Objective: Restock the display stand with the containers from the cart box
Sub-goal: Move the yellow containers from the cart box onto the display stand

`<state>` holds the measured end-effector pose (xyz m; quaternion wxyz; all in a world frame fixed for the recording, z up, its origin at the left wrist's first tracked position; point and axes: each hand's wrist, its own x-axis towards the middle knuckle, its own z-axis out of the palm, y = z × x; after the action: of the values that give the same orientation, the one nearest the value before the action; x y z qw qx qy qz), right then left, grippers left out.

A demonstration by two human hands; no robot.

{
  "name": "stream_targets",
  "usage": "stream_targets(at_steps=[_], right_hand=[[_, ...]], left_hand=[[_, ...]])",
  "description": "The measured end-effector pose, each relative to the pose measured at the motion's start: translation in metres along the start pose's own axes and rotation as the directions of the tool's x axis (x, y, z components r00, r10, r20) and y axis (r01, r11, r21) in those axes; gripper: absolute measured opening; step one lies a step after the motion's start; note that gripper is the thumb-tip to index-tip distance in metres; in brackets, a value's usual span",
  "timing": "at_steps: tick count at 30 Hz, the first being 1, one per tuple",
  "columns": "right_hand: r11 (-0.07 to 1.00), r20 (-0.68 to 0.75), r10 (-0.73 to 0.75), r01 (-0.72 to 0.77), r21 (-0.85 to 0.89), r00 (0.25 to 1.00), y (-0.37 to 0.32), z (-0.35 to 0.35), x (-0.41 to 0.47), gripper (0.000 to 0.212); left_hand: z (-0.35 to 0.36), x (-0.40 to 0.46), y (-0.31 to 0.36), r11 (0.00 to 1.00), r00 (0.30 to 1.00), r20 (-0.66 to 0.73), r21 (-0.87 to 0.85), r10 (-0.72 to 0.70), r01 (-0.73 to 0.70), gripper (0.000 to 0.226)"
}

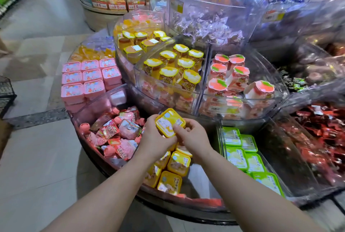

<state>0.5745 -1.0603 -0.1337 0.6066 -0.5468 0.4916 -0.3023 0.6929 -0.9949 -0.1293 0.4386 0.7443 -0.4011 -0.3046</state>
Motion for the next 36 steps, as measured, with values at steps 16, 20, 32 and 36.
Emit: stream_targets(at_steps=[16,20,32,36], right_hand=[[0.835,0.032,0.224,-0.175,-0.523,0.974,0.089,0.015,0.015,0.068],[0.879,0.022,0.285,-0.253,-0.404,0.958,0.090,0.024,0.017,0.081],[0.759,-0.067,0.057,-0.087,-0.645,0.996,0.066,0.006,-0.001,0.059],[0.406,-0.038,-0.314,0.098,-0.909,0.949,0.037,-0.035,-0.019,0.054]], left_hand=[[-0.009,-0.027,-0.058,0.881,0.955,0.238,0.470,-0.176,0.045,0.066],[-0.010,-0.029,-0.063,0.886,0.949,0.257,0.461,-0.181,0.044,0.075],[0.008,-0.005,-0.052,0.891,0.957,0.287,0.445,-0.047,-0.090,0.065],[0.037,0.009,-0.024,0.794,0.942,0.325,0.550,0.084,-0.261,0.063]])
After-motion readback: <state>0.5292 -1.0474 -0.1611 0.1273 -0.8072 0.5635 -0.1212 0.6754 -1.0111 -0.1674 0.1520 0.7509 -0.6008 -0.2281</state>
